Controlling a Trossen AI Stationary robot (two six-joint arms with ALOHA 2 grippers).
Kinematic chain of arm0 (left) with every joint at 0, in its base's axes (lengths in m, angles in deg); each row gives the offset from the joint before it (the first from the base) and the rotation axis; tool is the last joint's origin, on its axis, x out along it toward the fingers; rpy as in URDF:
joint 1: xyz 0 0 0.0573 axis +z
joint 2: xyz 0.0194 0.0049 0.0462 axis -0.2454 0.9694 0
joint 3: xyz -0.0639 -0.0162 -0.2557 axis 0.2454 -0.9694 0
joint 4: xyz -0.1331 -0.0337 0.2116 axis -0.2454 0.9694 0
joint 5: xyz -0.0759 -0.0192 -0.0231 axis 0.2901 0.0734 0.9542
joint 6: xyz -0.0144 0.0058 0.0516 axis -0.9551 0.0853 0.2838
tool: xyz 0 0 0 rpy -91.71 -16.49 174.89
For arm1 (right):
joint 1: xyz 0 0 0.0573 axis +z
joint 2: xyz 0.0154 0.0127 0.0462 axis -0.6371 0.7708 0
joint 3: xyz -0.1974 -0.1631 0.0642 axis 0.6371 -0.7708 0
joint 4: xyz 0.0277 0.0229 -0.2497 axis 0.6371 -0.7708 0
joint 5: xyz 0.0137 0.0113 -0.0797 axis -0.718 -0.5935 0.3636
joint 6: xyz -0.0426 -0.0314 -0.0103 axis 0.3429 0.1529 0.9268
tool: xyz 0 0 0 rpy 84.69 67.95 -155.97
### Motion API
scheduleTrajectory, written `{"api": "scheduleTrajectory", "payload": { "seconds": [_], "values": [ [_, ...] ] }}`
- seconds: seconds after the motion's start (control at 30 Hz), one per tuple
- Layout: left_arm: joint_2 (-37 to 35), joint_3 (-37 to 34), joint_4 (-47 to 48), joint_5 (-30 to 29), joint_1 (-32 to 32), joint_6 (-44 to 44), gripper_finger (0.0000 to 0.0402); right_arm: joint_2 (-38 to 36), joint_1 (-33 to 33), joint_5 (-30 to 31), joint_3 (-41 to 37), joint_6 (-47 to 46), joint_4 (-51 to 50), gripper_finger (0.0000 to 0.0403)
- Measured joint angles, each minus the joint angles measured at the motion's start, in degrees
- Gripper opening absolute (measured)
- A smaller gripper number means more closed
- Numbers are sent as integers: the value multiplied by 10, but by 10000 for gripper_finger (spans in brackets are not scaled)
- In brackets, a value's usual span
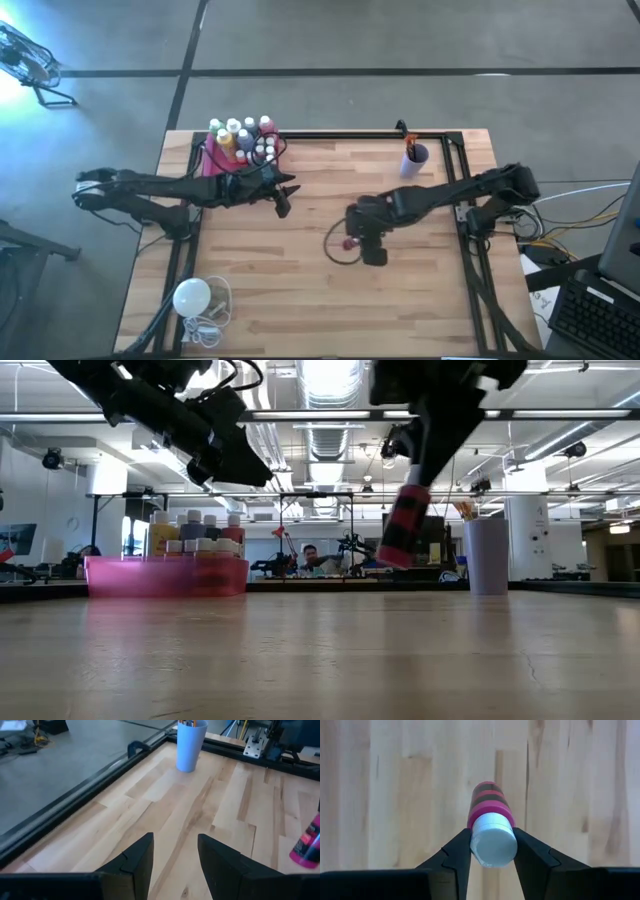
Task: Pick & Place Paint Supplies
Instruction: Put the small pink paint bottle into the pink bin
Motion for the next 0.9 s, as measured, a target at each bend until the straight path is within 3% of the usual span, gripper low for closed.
{"api": "scheduleTrajectory", "payload": {
  "seconds": [0.2,0.37,0.63,0.9],
  "values": [
    [-31,0,43,-15,0,5,157,107,-18,0,122,85,-74,131],
    [-70,0,91,-22,5,14,157,180,-26,0,212,131,-112,117],
    [-106,-1,135,-38,16,30,157,257,-35,0,301,158,-146,135],
    [-108,-1,161,-41,34,28,157,317,-39,0,382,168,-214,116]
  ]
}}
